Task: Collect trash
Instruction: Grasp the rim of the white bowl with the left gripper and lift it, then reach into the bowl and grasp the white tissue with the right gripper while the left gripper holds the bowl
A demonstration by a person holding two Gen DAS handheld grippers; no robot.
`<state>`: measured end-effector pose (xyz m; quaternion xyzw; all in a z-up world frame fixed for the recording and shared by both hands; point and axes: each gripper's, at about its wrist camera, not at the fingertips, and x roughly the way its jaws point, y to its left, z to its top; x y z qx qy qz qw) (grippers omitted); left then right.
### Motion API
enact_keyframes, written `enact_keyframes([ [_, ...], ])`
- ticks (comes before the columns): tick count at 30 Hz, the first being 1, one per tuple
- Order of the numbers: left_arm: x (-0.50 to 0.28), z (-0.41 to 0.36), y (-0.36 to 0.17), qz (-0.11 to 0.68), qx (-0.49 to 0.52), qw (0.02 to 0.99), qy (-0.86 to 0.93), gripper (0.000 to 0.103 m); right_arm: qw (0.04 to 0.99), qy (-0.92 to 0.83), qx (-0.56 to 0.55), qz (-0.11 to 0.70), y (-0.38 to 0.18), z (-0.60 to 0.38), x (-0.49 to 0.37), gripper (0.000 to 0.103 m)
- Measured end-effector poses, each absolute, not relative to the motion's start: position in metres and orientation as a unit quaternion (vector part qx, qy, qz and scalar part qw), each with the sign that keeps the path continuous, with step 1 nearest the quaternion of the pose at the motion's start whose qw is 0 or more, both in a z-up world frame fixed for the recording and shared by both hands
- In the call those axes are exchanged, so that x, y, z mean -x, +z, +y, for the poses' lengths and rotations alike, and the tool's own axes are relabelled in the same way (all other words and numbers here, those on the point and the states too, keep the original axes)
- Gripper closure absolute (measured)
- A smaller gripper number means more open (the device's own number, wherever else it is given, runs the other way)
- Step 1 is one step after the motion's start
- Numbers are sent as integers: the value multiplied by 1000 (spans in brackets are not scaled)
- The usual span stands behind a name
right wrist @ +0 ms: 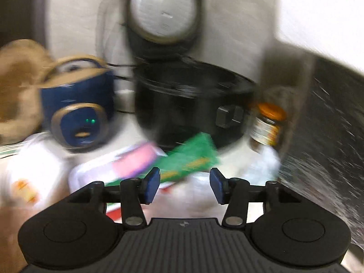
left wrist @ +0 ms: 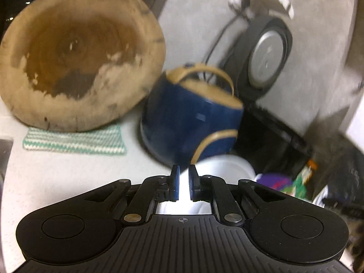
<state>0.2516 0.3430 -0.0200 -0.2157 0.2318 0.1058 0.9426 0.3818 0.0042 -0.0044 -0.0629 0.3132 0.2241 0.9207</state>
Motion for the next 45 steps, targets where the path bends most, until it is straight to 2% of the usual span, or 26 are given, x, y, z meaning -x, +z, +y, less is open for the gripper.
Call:
enact_keyframes([
  [2, -247, 343, -29, 248, 212, 939, 111, 91, 914, 255, 75, 306, 1, 18, -366, 46],
  [6, -240, 348, -43, 270, 240, 927, 104, 91, 903, 291, 90, 302, 7, 46, -346, 41],
  [8, -237, 355, -50, 270, 268, 919, 99, 90, 896, 303, 92, 313, 7, 60, -340, 30],
  [14, -252, 368, -68, 265, 325, 903, 97, 87, 893, 296, 126, 315, -2, 89, -318, 21],
  [20, -275, 367, -83, 283, 293, 906, 118, 87, 891, 293, 129, 322, -13, 85, -301, 21],
  [24, -295, 370, -96, 298, 278, 906, 112, 86, 892, 295, 83, 333, -16, 68, -296, 21],
  [28, -309, 379, -111, 320, 333, 883, 80, 85, 881, 298, 59, 362, -23, 59, -292, 21],
  [31, -312, 381, -114, 336, 367, 867, 36, 78, 884, 290, 66, 362, -29, 56, -286, 21],
  [33, -309, 380, -113, 336, 378, 862, 23, 83, 887, 284, 68, 357, -30, 55, -283, 22],
  [36, -300, 381, -109, 329, 411, 850, 22, 84, 891, 287, 65, 347, -27, 55, -282, 26],
  [39, -285, 381, -97, 299, 419, 857, 0, 94, 892, 299, 71, 331, -22, 61, -278, 26],
  [45, -256, 382, -58, 249, 412, 876, -31, 94, 878, 345, 85, 320, -20, 87, -272, 29],
])
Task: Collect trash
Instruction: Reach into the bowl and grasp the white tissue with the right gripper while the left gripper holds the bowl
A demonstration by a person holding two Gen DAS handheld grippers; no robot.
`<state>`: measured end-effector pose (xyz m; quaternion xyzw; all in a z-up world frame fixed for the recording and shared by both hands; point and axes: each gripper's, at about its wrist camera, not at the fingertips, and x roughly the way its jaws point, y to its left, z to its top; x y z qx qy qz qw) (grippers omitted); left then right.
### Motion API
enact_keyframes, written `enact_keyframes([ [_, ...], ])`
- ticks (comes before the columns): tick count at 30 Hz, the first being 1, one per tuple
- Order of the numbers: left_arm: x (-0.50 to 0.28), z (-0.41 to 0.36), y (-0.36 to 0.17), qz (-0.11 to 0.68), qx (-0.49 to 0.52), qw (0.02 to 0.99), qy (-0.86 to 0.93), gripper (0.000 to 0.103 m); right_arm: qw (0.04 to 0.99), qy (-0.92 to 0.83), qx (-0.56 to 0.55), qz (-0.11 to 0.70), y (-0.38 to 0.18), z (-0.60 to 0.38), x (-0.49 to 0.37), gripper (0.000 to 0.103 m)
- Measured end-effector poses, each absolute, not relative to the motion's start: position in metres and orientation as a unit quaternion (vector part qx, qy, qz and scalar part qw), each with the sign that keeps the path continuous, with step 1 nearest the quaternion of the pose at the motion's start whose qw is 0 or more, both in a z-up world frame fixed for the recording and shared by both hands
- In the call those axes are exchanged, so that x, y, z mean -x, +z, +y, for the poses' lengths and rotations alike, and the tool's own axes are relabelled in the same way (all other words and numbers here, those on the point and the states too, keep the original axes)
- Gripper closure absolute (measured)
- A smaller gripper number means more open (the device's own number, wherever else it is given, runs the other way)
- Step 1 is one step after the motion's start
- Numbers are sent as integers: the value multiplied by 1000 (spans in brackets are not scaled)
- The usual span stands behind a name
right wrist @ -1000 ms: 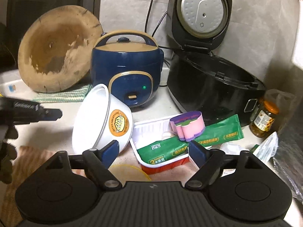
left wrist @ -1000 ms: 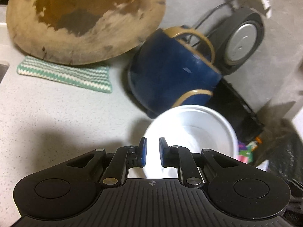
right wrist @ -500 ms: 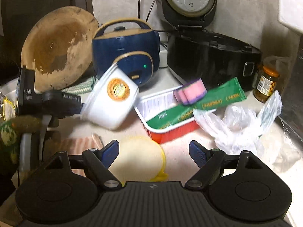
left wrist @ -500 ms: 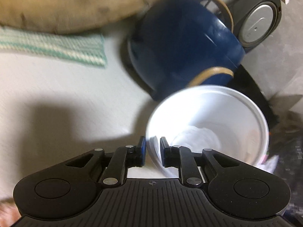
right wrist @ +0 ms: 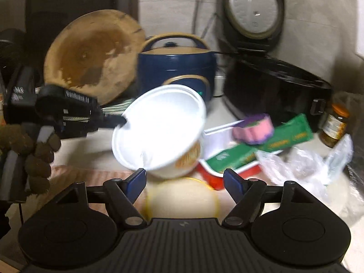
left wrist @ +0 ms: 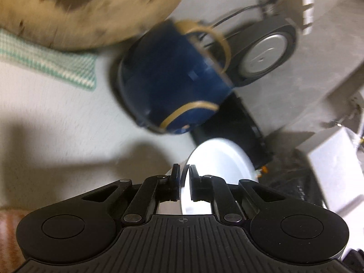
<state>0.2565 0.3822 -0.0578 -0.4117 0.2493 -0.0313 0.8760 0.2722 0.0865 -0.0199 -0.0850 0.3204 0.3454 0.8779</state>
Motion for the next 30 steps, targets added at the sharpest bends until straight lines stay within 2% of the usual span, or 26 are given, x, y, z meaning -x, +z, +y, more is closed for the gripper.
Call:
enact_keyframes([
  [4, -244, 372, -33, 236, 370, 897, -51, 95, 864, 370, 80, 331, -25, 104, -272, 33],
  [11, -233, 333, -30, 264, 249, 930, -50, 95, 839, 405, 91, 352, -34, 120, -265, 56],
  [19, -231, 360, -33, 245, 279, 928, 18, 91, 838, 398, 101, 360, -40, 119, -261, 57],
  [27, -254, 348, -48, 301, 203, 929, 77, 86, 836, 383, 110, 376, -50, 114, -256, 57],
  [30, -260, 353, -63, 330, 217, 914, 94, 84, 840, 376, 114, 373, -50, 111, -253, 57],
])
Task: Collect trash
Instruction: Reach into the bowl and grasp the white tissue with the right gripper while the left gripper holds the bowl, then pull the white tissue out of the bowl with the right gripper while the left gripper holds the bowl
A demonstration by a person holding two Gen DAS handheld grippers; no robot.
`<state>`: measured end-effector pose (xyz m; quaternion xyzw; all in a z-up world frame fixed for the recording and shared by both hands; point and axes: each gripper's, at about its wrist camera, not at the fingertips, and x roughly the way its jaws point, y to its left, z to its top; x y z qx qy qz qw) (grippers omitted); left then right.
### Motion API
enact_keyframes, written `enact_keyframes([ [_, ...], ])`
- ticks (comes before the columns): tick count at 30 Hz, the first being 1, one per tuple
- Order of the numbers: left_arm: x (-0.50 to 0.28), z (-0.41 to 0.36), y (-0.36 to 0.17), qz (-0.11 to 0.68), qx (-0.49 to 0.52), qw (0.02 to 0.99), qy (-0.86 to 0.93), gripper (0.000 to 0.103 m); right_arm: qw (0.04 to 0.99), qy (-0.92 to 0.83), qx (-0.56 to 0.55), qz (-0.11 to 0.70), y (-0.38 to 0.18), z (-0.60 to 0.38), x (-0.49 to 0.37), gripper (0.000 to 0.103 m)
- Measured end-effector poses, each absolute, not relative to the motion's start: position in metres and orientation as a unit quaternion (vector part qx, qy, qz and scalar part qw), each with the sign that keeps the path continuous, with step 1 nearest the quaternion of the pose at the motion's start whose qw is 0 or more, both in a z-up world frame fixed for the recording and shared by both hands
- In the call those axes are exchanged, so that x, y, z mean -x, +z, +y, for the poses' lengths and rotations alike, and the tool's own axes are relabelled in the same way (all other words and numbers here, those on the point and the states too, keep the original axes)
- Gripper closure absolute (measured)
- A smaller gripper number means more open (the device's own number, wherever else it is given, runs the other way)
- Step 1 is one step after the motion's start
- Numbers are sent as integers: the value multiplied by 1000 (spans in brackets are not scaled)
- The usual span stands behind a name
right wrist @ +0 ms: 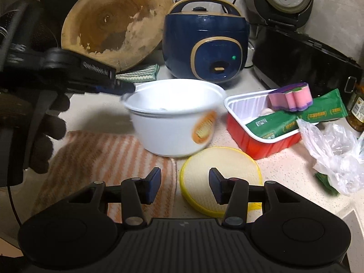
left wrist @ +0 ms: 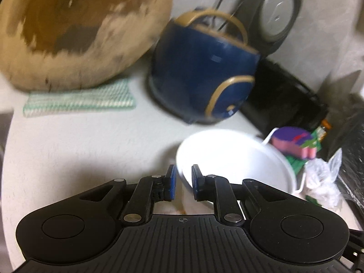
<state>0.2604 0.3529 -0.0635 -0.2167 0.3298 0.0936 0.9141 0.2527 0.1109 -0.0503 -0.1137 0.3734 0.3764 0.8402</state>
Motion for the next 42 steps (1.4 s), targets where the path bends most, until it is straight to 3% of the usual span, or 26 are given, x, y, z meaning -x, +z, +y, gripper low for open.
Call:
enact_keyframes([
  [5, -262, 363, -86, 339, 296, 890, 75, 84, 849, 364, 115, 366, -47, 104, -251, 57],
  [9, -248, 365, -80, 288, 324, 899, 67, 89, 856, 352, 117, 361, -44, 98, -252, 57],
  [14, -234, 351, -54, 242, 261, 933, 57, 90, 866, 348, 106, 344, -31, 91, -251, 57],
  [21, -226, 315, -40, 247, 174, 953, 19, 89, 843, 412, 39, 343, -7, 93, -250, 57],
  [23, -226, 307, -40, 250, 166, 954, -4, 89, 824, 437, 18, 360, -7, 97, -251, 66],
  [30, -218, 290, -35, 252, 182, 948, -67, 89, 783, 438, -38, 440, -23, 112, -260, 71],
  [32, -218, 286, -35, 251, 175, 950, -67, 89, 776, 435, -40, 455, -27, 115, -261, 97],
  [42, -223, 311, -46, 267, 191, 944, 20, 89, 816, 412, -94, 394, 13, 64, -270, 100],
])
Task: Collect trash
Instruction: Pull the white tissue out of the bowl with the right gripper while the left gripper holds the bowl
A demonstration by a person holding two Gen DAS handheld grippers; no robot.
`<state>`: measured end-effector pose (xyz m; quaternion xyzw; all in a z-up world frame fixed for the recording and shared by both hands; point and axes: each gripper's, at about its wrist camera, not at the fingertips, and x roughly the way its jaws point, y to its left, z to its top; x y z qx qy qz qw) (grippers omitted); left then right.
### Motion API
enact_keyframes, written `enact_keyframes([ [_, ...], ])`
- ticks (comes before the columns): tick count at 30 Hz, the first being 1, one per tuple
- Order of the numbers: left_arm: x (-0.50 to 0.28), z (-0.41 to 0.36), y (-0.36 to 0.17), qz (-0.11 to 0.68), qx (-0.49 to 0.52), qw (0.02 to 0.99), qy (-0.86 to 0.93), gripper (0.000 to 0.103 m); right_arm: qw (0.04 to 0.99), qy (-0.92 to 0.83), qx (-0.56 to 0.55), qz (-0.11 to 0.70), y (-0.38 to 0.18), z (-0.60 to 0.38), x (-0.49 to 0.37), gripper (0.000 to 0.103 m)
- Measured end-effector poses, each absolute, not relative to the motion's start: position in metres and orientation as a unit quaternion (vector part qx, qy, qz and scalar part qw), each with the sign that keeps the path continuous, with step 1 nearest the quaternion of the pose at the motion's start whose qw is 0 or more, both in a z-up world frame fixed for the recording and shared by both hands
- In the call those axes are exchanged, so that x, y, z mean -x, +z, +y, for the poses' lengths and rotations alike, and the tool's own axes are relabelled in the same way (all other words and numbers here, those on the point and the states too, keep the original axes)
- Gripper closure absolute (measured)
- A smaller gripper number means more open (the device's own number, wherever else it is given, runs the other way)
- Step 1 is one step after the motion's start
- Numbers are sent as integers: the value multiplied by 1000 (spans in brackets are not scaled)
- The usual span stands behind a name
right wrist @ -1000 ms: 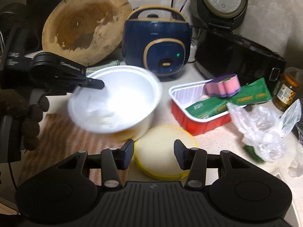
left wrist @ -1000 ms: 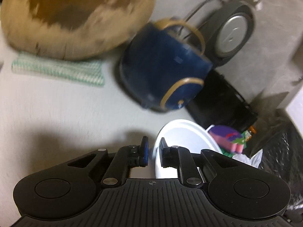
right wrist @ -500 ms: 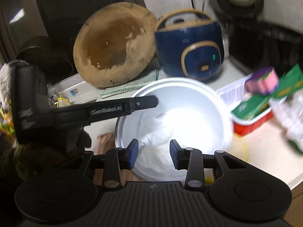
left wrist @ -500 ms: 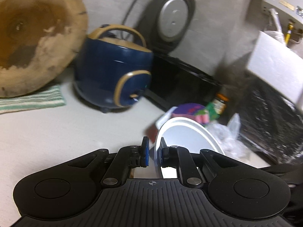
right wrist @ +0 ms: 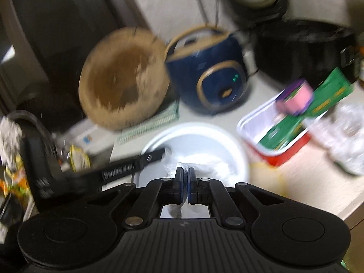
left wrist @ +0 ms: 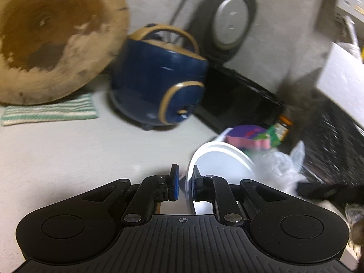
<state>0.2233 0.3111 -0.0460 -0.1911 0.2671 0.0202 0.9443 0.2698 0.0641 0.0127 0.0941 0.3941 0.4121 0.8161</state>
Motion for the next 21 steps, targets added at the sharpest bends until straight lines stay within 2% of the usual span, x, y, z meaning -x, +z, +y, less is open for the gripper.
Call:
enact_keyframes([
  [6, -224, 323, -50, 270, 202, 940, 46, 89, 849, 361, -104, 372, 19, 23, -281, 100],
  [16, -227, 322, -51, 283, 191, 938, 54, 90, 852, 267, -46, 448, -67, 14, -288, 100],
  [21, -227, 319, -53, 292, 179, 938, 59, 90, 865, 263, -9, 427, -68, 16, -277, 98],
])
